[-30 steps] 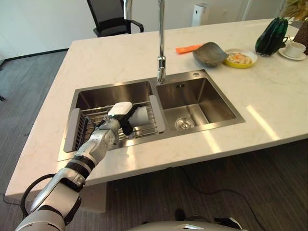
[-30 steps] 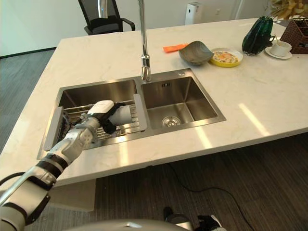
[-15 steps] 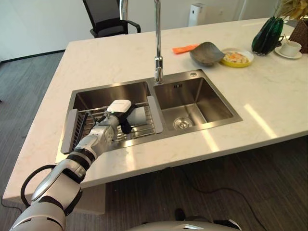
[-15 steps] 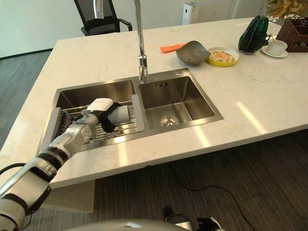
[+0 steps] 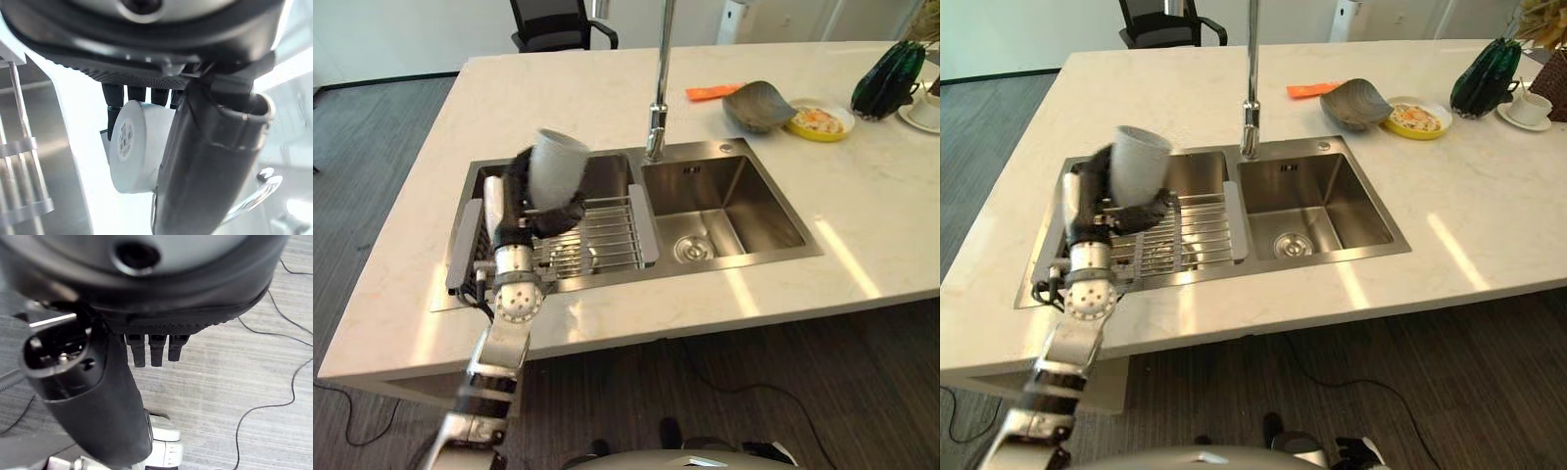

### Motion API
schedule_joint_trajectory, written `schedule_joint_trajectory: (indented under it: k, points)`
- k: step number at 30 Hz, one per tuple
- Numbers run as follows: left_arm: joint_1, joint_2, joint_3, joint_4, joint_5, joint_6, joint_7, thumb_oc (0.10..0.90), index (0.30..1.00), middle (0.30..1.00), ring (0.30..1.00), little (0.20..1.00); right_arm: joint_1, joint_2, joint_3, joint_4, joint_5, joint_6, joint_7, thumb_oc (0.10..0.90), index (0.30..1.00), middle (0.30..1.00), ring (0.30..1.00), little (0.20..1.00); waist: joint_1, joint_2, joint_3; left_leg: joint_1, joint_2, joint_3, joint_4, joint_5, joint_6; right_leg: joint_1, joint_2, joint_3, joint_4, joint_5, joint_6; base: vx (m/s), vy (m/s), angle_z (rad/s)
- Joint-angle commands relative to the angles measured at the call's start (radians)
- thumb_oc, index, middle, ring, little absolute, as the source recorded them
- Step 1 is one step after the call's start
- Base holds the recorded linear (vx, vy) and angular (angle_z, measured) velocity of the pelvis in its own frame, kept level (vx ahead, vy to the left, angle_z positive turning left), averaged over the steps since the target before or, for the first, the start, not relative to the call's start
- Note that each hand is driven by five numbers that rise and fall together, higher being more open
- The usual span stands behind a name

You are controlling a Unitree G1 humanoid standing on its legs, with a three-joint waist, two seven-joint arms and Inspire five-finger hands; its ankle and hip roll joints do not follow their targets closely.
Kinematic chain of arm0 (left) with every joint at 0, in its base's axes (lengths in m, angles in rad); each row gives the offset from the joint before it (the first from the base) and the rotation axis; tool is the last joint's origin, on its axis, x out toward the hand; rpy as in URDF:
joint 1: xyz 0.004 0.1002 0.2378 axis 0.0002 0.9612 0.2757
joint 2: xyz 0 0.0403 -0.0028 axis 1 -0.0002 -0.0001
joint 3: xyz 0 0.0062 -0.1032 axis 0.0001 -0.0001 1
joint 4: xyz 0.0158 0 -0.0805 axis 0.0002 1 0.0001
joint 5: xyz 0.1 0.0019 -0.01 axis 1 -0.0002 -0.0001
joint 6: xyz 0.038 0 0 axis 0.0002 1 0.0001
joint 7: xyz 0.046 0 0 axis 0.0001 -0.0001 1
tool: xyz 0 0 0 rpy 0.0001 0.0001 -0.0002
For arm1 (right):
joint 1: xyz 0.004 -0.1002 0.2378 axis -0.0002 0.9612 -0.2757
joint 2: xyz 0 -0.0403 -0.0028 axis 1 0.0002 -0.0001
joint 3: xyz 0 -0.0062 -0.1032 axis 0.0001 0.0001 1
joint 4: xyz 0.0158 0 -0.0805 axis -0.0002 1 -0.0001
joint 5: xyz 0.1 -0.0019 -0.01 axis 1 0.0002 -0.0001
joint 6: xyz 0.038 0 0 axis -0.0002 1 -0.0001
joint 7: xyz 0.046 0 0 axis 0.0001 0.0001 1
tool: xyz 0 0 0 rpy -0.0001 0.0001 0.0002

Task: Place the dishes in the dishwasher.

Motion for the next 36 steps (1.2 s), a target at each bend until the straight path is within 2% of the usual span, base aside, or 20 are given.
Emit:
schedule_joint_trajectory:
  k: [1,4,11,15,16,17,18,19,20,22,23,25,26,27,30,31,32,33,34,36]
  points:
    - [-0.109,0.048,0.071,-0.12,-0.06,-0.162,0.061,0.4,0.3,0.3,0.3,0.3,-0.015,0.006,-0.006,0.033,0.034,-0.022,-0.032,0.8,0.9,0.9,0.9,0.9,0.014,-0.011,-0.045,0.018,-0.036,-0.004,0.005,-0.06,-0.026,0.049,-0.033,-0.055,0.016,-0.092,0.068,-0.04,-0.021,0.08]
    - [0.002,-0.008,0.123,-0.185,-0.228,-0.217,0.044,0.4,0.3,0.3,0.3,0.3,-0.04,0.007,-0.012,0.011,0.05,-0.035,-0.063,0.8,0.9,0.9,0.9,0.9,0.048,-0.008,-0.037,0.004,-0.038,-0.025,0.005,-0.048,-0.027,0.045,-0.035,-0.074,0.016,-0.095,0.063,-0.01,-0.011,0.11]
    - [0.059,0.021,0.125,-0.241,-0.168,-0.209,0.058,0.4,0.3,0.3,0.3,0.3,-0.075,0.011,0.007,-0.005,0.043,-0.033,-0.07,0.8,0.9,0.9,0.9,0.9,0.092,-0.001,-0.041,-0.012,-0.037,-0.071,0.005,-0.025,-0.035,0.046,-0.039,-0.12,0.016,-0.106,0.056,0.0,-0.055,0.32]
    - [0.064,0.047,0.142,-0.278,-0.155,-0.218,0.053,0.4,0.3,0.3,0.3,0.3,-0.131,-0.012,0.03,-0.011,0.039,-0.035,-0.072,0.8,0.9,0.9,0.9,0.9,0.132,-0.007,-0.002,-0.079,-0.036,-0.095,0.104,-0.027,-0.055,0.039,-0.05,-0.141,0.016,-0.111,0.049,-0.11,-0.088,0.15]
    - [0.05,0.059,0.14,-0.285,-0.139,-0.223,0.052,0.4,0.3,0.3,0.3,0.3,-0.157,-0.023,0.042,-0.015,0.044,-0.035,-0.072,0.8,0.9,0.9,0.9,0.9,0.164,-0.003,0.026,-0.141,-0.043,-0.115,0.151,0.008,-0.078,0.024,-0.06,-0.167,0.016,-0.108,0.046,-0.12,-0.047,0.32]
    - [0.048,0.059,0.14,-0.285,-0.139,-0.223,0.052,0.4,0.3,0.3,0.3,0.3,-0.16,-0.023,0.041,-0.014,0.044,-0.035,-0.072,0.8,0.9,0.9,0.9,0.9,0.161,-0.004,0.024,-0.149,-0.044,-0.118,0.157,0.007,-0.078,0.02,-0.061,-0.17,0.016,-0.107,0.046,-0.23,-0.055,0.42]
    - [0.04,0.057,0.136,-0.29,-0.133,-0.224,0.052,0.4,0.3,0.3,0.3,0.3,-0.167,-0.025,0.04,-0.01,0.043,-0.034,-0.071,0.8,0.9,0.9,0.9,0.9,0.168,-0.004,0.029,-0.189,-0.05,-0.119,0.184,0.015,-0.088,0.01,-0.074,-0.192,0.016,-0.109,0.048,-0.26,-0.029,0.61]
    - [0.022,0.056,0.117,-0.303,-0.133,-0.227,0.046,0.4,0.3,0.3,0.3,0.3,-0.169,-0.037,0.033,0.009,0.035,-0.029,-0.073,0.8,0.9,0.9,0.9,0.9,0.16,-0.003,0.037,-0.219,-0.03,-0.047,0.238,0.017,-0.1,-0.01,-0.106,-0.246,0.016,-0.1,0.054,-0.27,-0.025,0.69]
    - [0.021,0.055,0.117,-0.304,-0.133,-0.226,0.045,0.4,0.3,0.3,0.3,0.3,-0.17,-0.038,0.032,0.009,0.035,-0.029,-0.073,0.8,0.9,0.9,0.9,0.9,0.158,-0.002,0.033,-0.229,-0.03,-0.049,0.241,0.022,-0.099,-0.017,-0.107,-0.249,0.016,-0.095,0.054,-0.32,-0.067,1.04]
    - [0.002,0.068,0.11,-0.316,-0.087,-0.216,0.029,0.4,0.3,0.3,0.3,0.3,-0.132,-0.063,0.011,0.033,0.01,-0.027,-0.065,0.8,0.9,0.9,0.9,0.9,0.11,-0.023,0.025,-0.15,0.075,0.086,0.462,-0.028,-0.118,-0.055,-0.144,-0.333,0.016,-0.07,0.039,-0.33,-0.125,1.52]
    - [0.004,0.081,0.118,-0.32,-0.061,-0.218,0.026,0.4,0.3,0.3,0.3,0.3,-0.123,-0.063,0.001,0.033,0.014,-0.029,-0.064,0.8,0.9,0.9,0.9,0.9,0.108,-0.019,0.018,-0.122,0.089,0.076,0.474,-0.023,-0.123,-0.064,-0.148,-0.361,0.016,-0.065,0.034,-0.22,-0.076,1.35]
    - [0.011,0.099,0.129,-0.333,-0.038,-0.226,0.034,0.4,0.3,0.3,0.3,0.3,-0.114,-0.06,-0.013,0.029,0.025,-0.03,-0.068,0.8,0.9,0.9,0.9,0.9,0.097,-0.011,0.011,-0.07,0.119,0.056,0.48,-0.007,-0.142,-0.053,-0.145,-0.411,0.016,-0.064,0.032,-0.16,0.046,1.01]
    - [-0.006,0.103,0.127,-0.339,-0.065,-0.237,0.042,0.4,0.3,0.3,0.3,0.3,-0.111,-0.051,-0.034,0.027,0.051,-0.03,-0.074,0.8,0.9,0.9,0.9,0.9,0.074,-0.001,-0.013,0.018,0.198,0.089,0.415,0.022,-0.16,-0.055,-0.16,-0.488,0.026,-0.061,0.039,-0.19,0.077,1.04]
    - [-0.006,0.103,0.127,-0.339,-0.065,-0.237,0.042,0.4,0.3,0.3,0.3,0.3,-0.112,-0.051,-0.034,0.026,0.051,-0.029,-0.074,0.8,0.9,0.9,0.9,0.9,0.071,-0.002,-0.012,0.021,0.196,0.087,0.406,0.029,-0.16,-0.052,-0.161,-0.493,0.023,-0.057,0.038,-0.19,0.114,0.97]
    - [-0.066,0.085,0.103,-0.331,-0.098,-0.237,0.057,0.4,0.3,0.3,0.3,0.3,-0.08,-0.037,-0.056,0.03,0.065,-0.03,-0.08,0.8,0.9,0.9,0.9,0.9,0.012,0.012,-0.051,0.128,0.371,0.309,0.293,0.115,-0.223,-0.055,-0.205,-0.625,0.038,-0.059,0.054,-0.17,0.144,1.45]
    - [-0.066,0.085,0.103,-0.331,-0.098,-0.237,0.057,0.4,0.3,0.3,0.3,0.3,-0.08,-0.037,-0.056,0.03,0.065,-0.03,-0.08,0.8,0.9,0.9,0.9,0.9,0.012,0.012,-0.051,0.128,0.371,0.309,0.293,0.115,-0.223,-0.055,-0.205,-0.625,0.038,-0.059,0.054,-0.16,0.155,1.55]
    - [-0.081,0.088,0.092,-0.328,-0.081,-0.228,0.057,0.4,0.3,0.3,0.3,0.3,-0.059,-0.034,-0.065,0.028,0.061,-0.03,-0.082,0.8,0.9,0.9,0.9,0.9,-0.001,0.024,-0.066,0.148,0.386,0.346,0.224,0.151,-0.231,-0.054,-0.222,-0.676,0.044,-0.054,0.065,-0.14,0.247,1.68]
    - [-0.08,0.102,0.091,-0.318,-0.039,-0.214,0.056,0.4,0.3,0.3,0.3,0.3,-0.046,-0.029,-0.074,0.029,0.057,-0.026,-0.093,0.8,0.9,0.9,0.9,0.9,0.006,0.039,-0.084,0.15,0.376,0.34,0.152,0.133,-0.231,-0.056,-0.249,-0.716,0.058,-0.029,0.085,-0.14,0.247,1.68]
    - [-0.08,0.102,0.091,-0.318,-0.039,-0.214,0.056,0.4,0.3,0.3,0.3,0.3,-0.046,-0.029,-0.074,0.029,0.057,-0.026,-0.093,0.8,0.9,0.9,0.9,0.9,0.006,0.039,-0.084,0.15,0.376,0.34,0.152,0.133,-0.231,-0.056,-0.249,-0.716,0.058,-0.029,0.085,-0.11,0.275,1.35]
    - [-0.059,0.136,0.122,-0.341,-0.005,-0.208,0.048,0.4,0.3,0.3,0.3,0.3,-0.056,-0.006,-0.101,0.03,0.072,-0.025,-0.114,0.8,0.9,0.9,0.9,0.9,0.028,0.025,-0.096,0.137,0.36,0.344,0.077,0.079,-0.231,-0.062,-0.326,-0.752,0.075,0.043,0.128,-0.13,0.4,2.06]
